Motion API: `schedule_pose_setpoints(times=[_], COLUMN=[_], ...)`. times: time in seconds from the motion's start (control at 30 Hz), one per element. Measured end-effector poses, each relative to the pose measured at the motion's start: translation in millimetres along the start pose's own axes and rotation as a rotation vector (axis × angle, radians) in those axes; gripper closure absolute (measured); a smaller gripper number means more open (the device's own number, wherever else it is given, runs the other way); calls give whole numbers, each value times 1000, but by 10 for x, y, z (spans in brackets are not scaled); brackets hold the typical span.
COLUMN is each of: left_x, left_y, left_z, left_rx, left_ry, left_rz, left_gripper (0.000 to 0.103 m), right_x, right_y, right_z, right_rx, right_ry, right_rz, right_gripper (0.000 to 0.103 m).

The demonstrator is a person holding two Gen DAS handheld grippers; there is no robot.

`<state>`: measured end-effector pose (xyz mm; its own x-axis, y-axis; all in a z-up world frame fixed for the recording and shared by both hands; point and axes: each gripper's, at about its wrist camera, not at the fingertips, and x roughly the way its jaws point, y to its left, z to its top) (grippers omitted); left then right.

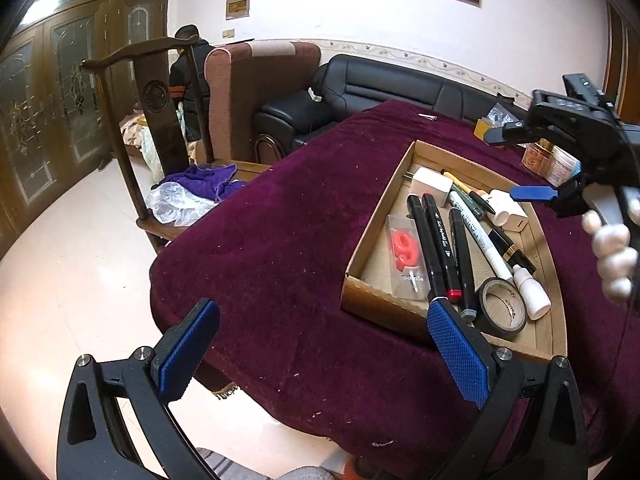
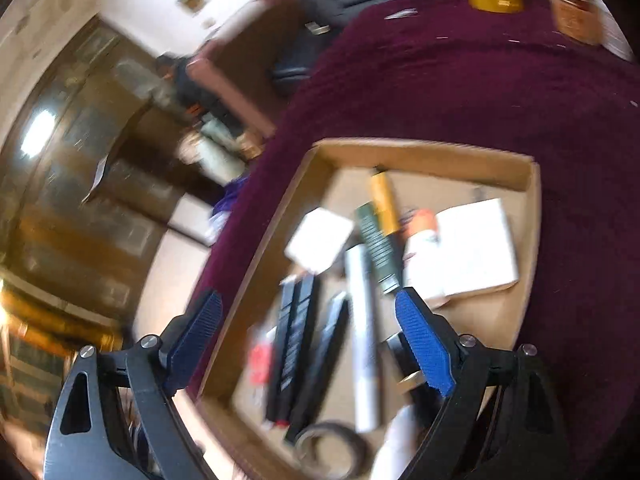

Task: Organize rigid objects

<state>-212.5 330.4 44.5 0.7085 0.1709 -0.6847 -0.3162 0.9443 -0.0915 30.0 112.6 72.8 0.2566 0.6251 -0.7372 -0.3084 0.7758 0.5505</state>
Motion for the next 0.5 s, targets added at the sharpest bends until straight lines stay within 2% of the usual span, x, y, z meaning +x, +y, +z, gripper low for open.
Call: schedule_pose_setpoints(times=[0.07, 0.13, 0.23, 0.33, 0.4, 0.5], left_x=[4, 13, 23, 29, 34, 37], left_y=[-9, -9, -10, -19, -22, -64], left_z=[-3, -4, 3, 8, 9, 18], left_rx=[3, 5, 7, 7, 7, 12], left_ry=[0, 3, 8, 9, 11, 19], left_rz=[2, 6, 13, 14, 16, 11], left_gripper=[1, 1, 1, 1, 1, 1], right_x=[159, 272, 339, 173, 65, 162], right_y=[-132, -175, -261, -247, -225, -285], right_z=[98, 196, 263, 262, 235, 215], right_rx=[30, 41, 71, 57, 29, 42], right_ry=[24, 12, 48, -18, -53, 5], right_rz=[-33, -45, -15, 16, -11, -67], right_gripper=[11, 12, 12, 12, 12, 13])
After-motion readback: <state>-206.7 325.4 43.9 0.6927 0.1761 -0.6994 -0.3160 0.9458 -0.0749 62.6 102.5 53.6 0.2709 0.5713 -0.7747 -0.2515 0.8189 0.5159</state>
